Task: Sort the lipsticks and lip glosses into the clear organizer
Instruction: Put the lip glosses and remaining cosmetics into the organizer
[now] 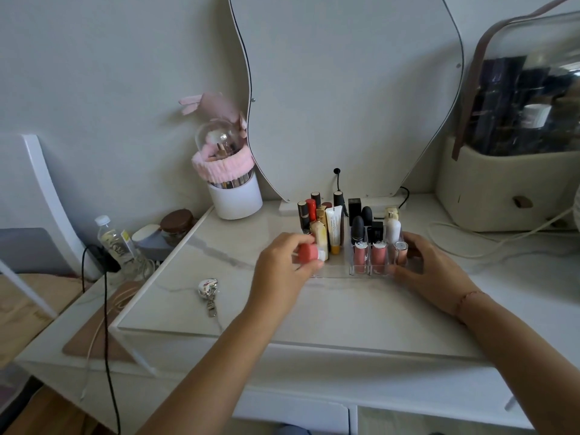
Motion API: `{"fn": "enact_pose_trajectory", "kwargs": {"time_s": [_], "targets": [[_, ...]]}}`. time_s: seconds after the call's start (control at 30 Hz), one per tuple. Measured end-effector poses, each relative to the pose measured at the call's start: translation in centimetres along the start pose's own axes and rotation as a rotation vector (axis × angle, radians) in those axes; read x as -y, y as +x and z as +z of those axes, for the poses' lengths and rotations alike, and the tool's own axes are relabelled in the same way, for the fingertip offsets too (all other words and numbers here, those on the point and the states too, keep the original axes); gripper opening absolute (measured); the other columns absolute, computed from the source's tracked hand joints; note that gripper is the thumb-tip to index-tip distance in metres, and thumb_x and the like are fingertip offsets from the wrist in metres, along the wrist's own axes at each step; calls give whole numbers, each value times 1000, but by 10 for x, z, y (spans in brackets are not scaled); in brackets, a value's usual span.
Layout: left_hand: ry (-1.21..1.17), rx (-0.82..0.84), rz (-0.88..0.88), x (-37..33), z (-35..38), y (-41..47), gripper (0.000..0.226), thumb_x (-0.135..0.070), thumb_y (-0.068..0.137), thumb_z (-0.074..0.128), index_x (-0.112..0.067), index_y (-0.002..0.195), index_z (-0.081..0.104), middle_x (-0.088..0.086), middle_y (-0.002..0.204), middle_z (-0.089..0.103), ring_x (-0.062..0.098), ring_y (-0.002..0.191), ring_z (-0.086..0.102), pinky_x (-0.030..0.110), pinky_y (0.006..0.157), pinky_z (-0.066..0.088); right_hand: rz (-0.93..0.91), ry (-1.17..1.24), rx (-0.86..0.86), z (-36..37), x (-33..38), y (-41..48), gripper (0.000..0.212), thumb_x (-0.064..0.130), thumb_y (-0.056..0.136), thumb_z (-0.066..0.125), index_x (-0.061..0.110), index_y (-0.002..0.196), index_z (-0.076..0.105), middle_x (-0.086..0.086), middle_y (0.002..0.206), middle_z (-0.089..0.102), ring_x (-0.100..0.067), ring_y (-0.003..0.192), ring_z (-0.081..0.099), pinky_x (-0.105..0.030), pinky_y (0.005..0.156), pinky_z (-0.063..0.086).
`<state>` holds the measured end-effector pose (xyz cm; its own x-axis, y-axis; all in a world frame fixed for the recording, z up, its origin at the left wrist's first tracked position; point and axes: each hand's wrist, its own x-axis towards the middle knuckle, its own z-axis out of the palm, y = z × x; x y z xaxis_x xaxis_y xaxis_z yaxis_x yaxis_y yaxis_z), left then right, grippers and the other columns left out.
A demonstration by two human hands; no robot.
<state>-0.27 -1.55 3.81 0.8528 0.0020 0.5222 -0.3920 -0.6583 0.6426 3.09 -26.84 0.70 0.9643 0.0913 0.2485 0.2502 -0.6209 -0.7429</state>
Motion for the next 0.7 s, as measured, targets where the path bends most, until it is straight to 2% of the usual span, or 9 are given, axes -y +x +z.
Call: {"fn": "enact_pose_trajectory", "kwargs": {"time_s": [0.07,0.23,0.47,0.57,0.7], "targets": [[2,-39,20,-13,17,5,35,-16,71,78,-18,101,61,-2,100,66,14,87,63,25,76,52,4,8,5,-1,0,0,68,34,75,73,23,134,42,3,121,59,-12,111,54,-25,91,39],[180,-44,88,-21,49,5,30,-14,76,74,-13,104,63,5,116,60,27,96,61,33,80,51,1,29,-2,-1,0,0,68,32,74,74,22,133,43,2,119,60,-13,111,55,-26,94,40],[231,-86,123,-20,57,5,35,-10,79,70,-6,113,64,7,116,61,27,102,60,38,86,53,-2,35,-4,0,-3,2,68,34,72,74,25,132,43,4,119,59,-12,110,55,-27,94,42],[211,-94,116,-18,57,3,36,-8,79,71,-6,114,64,6,112,62,24,98,60,32,84,52,-4,26,-7,1,-5,2,69,35,73,74,25,133,42,4,120,59,-11,111,54,-27,94,41],[133,-77,41,-14,58,-2,35,-11,80,70,-10,114,64,5,111,64,22,98,61,34,86,52,-2,24,-2,2,-4,3,69,35,72,73,25,133,42,4,121,59,-12,112,55,-30,97,42]]}}
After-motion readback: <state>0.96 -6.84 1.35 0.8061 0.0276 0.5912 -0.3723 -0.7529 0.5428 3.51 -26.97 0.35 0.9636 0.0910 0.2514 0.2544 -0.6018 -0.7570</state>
